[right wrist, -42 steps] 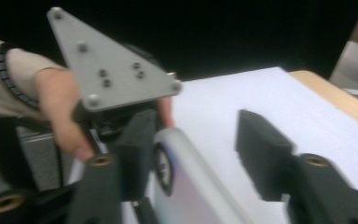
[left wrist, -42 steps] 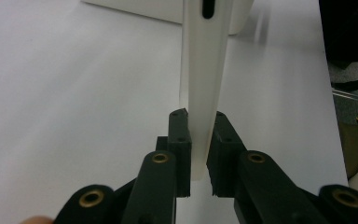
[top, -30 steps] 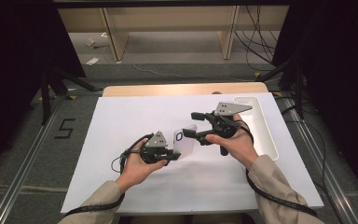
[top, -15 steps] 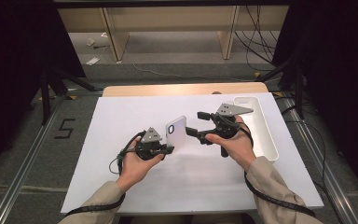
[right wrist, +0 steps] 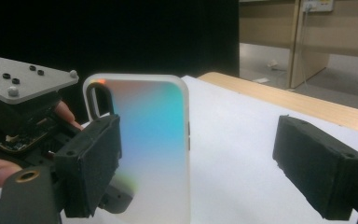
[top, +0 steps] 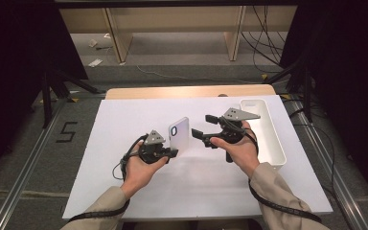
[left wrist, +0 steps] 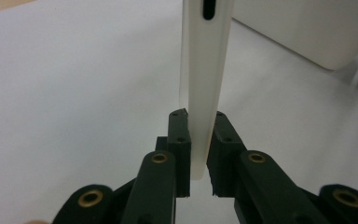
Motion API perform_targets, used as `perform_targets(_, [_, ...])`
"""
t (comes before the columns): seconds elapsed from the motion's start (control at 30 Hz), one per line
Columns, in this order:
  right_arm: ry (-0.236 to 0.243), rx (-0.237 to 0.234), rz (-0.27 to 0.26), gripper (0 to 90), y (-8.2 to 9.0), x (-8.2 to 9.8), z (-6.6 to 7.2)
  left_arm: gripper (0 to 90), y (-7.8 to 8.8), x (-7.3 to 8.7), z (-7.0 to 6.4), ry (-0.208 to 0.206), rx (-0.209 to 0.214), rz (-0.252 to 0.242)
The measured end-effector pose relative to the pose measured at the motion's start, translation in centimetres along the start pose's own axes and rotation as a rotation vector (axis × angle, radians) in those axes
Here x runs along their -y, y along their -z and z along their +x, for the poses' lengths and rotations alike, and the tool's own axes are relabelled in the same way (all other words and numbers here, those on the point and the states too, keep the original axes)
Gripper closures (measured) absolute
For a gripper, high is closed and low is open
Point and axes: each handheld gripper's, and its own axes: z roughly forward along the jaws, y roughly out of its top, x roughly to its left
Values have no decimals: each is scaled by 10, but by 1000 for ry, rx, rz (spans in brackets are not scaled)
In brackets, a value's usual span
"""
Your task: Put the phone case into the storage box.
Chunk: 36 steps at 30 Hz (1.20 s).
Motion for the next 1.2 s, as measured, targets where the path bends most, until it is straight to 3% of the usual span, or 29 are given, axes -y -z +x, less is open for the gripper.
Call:
perform_targets(0.2, [5, 21, -20, 157, -2, 0, 3, 807, -1, 0, -1, 9, -4, 3])
perform_targets(0.7, [33, 14, -42, 113, -11, -2, 23, 807, -2, -2, -6, 13, -17, 5])
perform_targets(1.2, [12, 20, -55, 96, -18, -2, 29, 807, -6, -5, -14, -4, -14, 1])
